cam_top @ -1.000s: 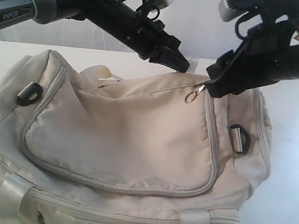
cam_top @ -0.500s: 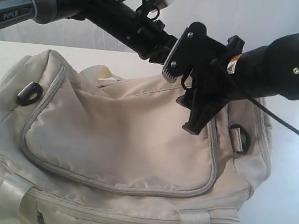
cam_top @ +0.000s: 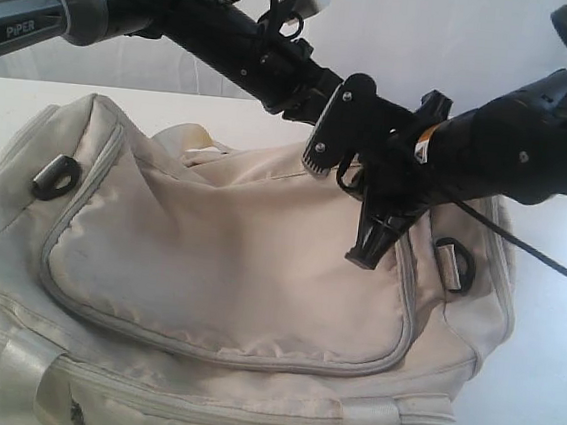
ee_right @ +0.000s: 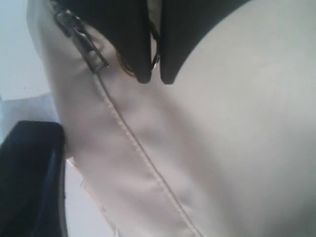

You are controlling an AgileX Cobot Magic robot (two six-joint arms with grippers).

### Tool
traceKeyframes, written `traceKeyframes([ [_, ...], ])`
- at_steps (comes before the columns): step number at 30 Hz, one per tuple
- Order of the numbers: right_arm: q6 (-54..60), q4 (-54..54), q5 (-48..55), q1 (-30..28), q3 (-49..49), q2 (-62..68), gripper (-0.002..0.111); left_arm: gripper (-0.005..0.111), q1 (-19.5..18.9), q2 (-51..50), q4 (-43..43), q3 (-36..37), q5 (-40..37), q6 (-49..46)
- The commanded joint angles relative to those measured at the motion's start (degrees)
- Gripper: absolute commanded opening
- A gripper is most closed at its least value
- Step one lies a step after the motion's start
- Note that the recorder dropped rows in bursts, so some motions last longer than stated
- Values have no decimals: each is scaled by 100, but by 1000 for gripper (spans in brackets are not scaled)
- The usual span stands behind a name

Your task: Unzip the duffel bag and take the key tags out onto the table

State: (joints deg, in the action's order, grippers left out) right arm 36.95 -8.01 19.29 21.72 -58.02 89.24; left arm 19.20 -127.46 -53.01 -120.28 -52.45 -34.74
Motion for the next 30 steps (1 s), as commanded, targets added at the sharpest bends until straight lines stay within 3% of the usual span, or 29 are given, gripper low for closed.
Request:
traceKeyframes([
  [1,-595,-223,44,-5,-69,-344,0,0,-26,173,-61,-47,-257,45],
  [23,-2452,-185,1591,-5,-70,-1153,0,0,-26,173,21,-47,14,350],
  [30,-2388,669,2357,9,-59,-1153,0,0,-26,173,21,-47,76,389],
])
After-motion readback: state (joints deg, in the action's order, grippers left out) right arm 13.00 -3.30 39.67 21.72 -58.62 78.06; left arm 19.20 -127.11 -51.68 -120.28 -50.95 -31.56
